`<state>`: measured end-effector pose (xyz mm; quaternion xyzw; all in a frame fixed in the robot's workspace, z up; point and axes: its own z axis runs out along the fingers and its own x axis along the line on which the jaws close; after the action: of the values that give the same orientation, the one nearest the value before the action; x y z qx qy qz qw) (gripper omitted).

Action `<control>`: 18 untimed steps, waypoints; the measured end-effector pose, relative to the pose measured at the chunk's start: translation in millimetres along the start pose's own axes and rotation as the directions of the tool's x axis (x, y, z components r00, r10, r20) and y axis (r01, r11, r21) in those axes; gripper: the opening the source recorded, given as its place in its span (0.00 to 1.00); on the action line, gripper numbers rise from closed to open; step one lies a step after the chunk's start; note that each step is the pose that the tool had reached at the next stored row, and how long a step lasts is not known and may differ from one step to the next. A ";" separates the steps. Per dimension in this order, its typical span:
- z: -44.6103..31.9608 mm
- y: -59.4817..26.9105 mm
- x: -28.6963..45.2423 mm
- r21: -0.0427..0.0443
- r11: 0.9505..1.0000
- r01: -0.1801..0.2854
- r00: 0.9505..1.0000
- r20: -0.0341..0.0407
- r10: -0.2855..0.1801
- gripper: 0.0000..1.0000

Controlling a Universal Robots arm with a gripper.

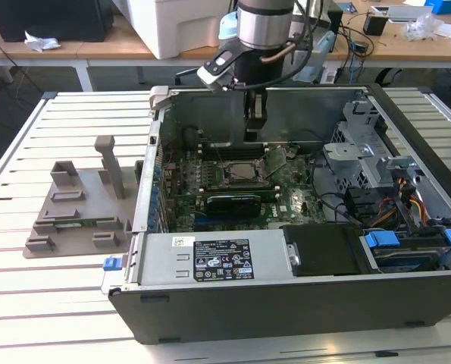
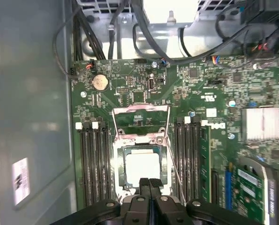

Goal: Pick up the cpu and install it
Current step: 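Place the cpu into insertion slot, then close the cpu cover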

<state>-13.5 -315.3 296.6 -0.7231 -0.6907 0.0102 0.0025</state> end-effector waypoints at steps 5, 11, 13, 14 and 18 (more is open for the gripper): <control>-27.3 -0.5 -0.3 0.000 1.000 0.000 1.000 0.000 0.000 0.11; -29.3 -0.5 -0.3 0.000 1.000 0.000 1.000 -0.001 0.000 0.11; -29.3 -0.5 -0.3 0.000 1.000 0.000 1.000 -0.001 0.000 0.11; -29.3 -0.5 -0.3 0.000 1.000 0.000 1.000 -0.001 0.000 0.11; -29.3 -0.5 -0.3 0.000 1.000 0.000 1.000 -0.001 0.000 0.11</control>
<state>-13.5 -315.3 325.8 -0.7230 -0.6907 0.0099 0.0028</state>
